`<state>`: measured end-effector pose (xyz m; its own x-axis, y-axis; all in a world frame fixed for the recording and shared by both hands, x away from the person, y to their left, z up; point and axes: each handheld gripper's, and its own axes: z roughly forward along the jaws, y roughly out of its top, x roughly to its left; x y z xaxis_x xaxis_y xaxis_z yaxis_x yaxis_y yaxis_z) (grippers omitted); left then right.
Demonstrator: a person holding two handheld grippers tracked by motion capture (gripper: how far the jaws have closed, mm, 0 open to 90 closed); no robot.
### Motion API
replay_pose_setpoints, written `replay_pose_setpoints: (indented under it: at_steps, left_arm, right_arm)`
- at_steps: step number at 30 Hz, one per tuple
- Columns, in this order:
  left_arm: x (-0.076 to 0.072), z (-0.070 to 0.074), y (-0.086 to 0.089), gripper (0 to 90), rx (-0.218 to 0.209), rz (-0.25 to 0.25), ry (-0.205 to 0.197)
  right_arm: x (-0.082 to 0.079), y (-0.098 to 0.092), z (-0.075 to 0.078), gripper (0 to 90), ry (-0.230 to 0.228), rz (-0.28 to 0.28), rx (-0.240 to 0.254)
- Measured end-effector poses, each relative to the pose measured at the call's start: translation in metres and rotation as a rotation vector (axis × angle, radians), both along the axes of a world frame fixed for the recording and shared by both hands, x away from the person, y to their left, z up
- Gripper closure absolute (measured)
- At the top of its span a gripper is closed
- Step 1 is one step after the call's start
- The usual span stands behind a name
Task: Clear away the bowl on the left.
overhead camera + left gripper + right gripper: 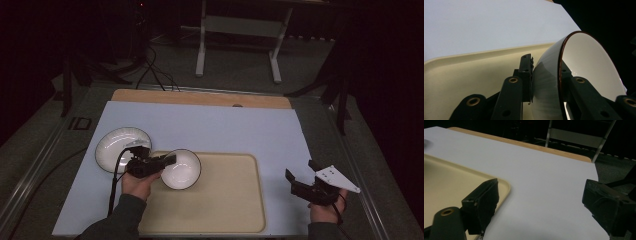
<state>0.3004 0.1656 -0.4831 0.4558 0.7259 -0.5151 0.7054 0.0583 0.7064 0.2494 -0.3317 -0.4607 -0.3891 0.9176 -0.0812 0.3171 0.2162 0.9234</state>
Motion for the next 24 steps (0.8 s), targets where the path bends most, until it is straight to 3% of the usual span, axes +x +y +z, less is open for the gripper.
replay_pose_setpoints:
  at_steps: [24]
  left_arm:
    - [0.003, -0.017, -0.025, 74.6, 0.062, -0.048, 0.058]
  right_arm:
    - [0.000, 0.000, 0.000, 13.6, 0.000, 0.000, 0.000]
